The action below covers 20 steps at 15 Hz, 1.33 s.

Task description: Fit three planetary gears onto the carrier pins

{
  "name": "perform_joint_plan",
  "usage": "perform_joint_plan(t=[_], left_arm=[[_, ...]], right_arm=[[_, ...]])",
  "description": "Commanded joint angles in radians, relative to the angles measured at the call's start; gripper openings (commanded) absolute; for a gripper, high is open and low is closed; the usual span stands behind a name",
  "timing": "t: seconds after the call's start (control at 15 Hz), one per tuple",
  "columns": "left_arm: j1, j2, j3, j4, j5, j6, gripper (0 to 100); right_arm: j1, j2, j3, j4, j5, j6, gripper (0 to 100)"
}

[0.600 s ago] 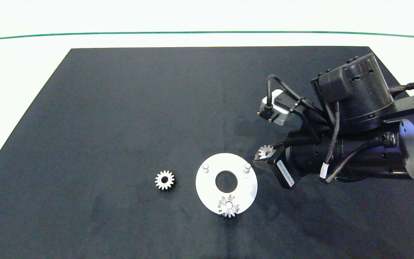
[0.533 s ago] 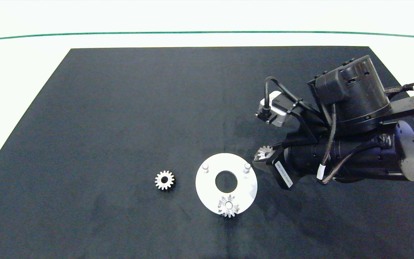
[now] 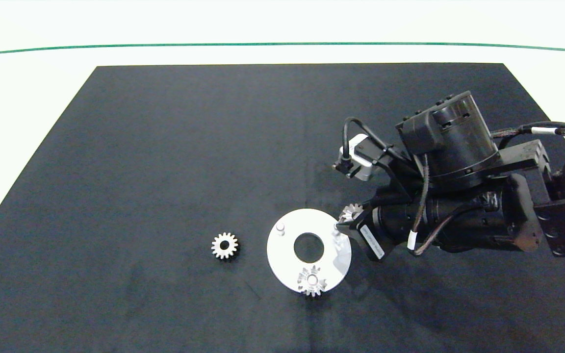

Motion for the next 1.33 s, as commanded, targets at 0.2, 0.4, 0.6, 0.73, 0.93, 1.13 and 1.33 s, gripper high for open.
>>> perform_joint_plan(t=[0.2, 0.4, 0.6, 0.73, 0.93, 1.13, 1.33], left_arm=[[0.000, -0.004, -0.002, 0.002, 0.000, 0.001, 100], [0.000, -0.004, 0.000, 0.002, 0.000, 0.001, 100], [0.000, -0.004, -0.002, 0.002, 0.000, 0.001, 100], [0.000, -0.005, -0.002, 0.002, 0.000, 0.001, 100], [0.000, -0.007, -0.002, 0.002, 0.000, 0.001, 100], [0.000, -0.007, -0.002, 0.002, 0.000, 0.001, 100], [0.000, -0.007, -0.003, 0.002, 0.000, 0.001, 100]], right_arm=[[0.008, 0.046, -0.001, -0.020, -0.004, 0.000, 4], [0.019, 0.063, -0.016, -0.029, -0.013, -0.001, 4], [0.020, 0.065, -0.024, -0.027, -0.015, -0.001, 4], [0.020, 0.069, -0.024, -0.027, -0.015, -0.001, 4], [0.020, 0.069, -0.022, -0.026, -0.016, -0.001, 4], [0.016, 0.071, -0.022, -0.026, -0.024, -0.001, 4], [0.011, 0.071, -0.021, -0.026, -0.024, -0.001, 4]])
